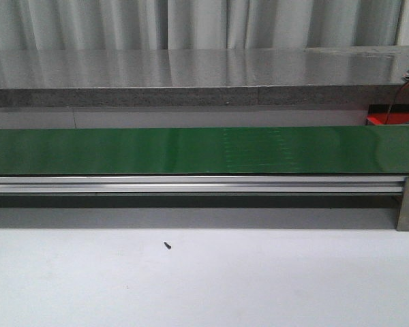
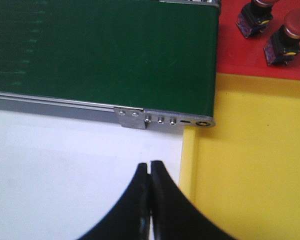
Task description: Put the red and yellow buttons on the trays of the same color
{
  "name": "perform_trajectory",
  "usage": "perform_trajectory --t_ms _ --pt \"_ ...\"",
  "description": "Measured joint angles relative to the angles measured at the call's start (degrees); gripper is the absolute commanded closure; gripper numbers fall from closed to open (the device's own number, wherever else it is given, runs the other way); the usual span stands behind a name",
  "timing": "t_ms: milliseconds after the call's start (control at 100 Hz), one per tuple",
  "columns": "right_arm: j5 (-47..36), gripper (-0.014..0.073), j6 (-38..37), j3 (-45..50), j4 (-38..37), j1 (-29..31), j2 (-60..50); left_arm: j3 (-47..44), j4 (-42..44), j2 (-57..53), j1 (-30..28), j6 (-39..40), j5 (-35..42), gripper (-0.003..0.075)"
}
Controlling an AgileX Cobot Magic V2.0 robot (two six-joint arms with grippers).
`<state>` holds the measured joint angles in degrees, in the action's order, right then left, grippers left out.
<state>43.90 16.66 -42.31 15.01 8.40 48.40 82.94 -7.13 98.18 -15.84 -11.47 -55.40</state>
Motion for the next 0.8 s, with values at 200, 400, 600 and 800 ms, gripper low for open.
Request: perform_trajectory --t_ms 200,400,600,800 --pt "0.0 0.0664 0.0 0.0 0.0 0.0 0.0 0.0 -1.0 2.3 0.5 -0.3 -0.8 0.0634" --pt "0.0 0.0664 0.0 0.0 0.0 0.0 0.0 0.0 -2.1 2.8 0.5 -1.3 -0.7 0.0544" --pt "0.0 0.0664 0.0 0.0 0.0 0.0 0.0 0.0 -2.6 2.8 0.5 -1.5 -0.6 0.0347" --pt "0.0 0.0664 0.0 0.0 0.0 0.0 0.0 0.0 -2.9 3.9 0.5 -1.5 -0.5 0.0325"
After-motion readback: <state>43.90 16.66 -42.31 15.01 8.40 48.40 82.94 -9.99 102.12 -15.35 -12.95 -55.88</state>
